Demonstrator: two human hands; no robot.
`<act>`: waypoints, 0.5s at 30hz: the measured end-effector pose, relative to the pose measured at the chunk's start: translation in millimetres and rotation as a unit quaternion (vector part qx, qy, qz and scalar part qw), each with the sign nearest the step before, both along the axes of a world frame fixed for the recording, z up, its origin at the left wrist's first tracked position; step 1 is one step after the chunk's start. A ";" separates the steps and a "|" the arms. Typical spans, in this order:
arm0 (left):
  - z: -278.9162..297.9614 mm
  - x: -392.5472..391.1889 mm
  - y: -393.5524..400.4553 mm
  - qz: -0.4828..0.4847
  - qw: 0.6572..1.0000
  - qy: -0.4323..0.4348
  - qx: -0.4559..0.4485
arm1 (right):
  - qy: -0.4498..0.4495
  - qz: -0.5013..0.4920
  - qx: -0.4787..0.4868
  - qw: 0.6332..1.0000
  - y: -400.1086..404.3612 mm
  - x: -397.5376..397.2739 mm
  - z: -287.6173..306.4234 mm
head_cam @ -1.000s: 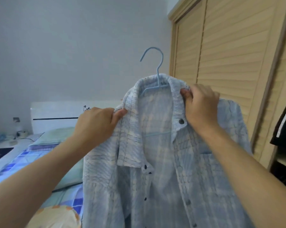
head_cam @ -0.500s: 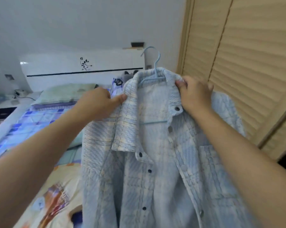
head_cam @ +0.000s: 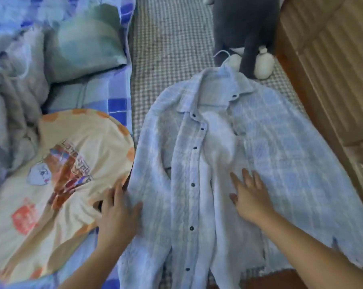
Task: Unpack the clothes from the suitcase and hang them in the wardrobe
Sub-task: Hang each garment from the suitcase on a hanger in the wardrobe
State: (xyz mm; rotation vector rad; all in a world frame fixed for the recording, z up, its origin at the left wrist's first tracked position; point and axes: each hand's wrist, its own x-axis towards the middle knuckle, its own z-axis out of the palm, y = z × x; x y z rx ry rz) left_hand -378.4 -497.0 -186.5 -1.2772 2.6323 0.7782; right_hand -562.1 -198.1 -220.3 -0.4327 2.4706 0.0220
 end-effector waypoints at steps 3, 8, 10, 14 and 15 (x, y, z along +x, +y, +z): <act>-3.4 12.4 16.3 0.018 0.999 0.012 0.027 | 0.031 -0.001 0.032 0.999 -10.2 7.6 -6.2; 27.1 2.4 29.0 0.071 0.984 0.017 0.161 | -0.005 -0.050 0.041 0.998 -21.5 6.2 6.3; 61.5 3.5 4.9 0.019 0.995 0.062 0.073 | -0.027 -0.075 0.024 0.997 -23.2 3.3 12.0; 102.6 10.5 -76.5 -0.046 0.991 0.020 -0.122 | 0.062 -0.159 -0.091 0.981 -42.3 18.3 39.3; 96.0 15.1 -95.4 -0.049 0.986 -0.051 -0.149 | 0.125 -0.156 -0.136 0.970 -51.2 27.6 50.3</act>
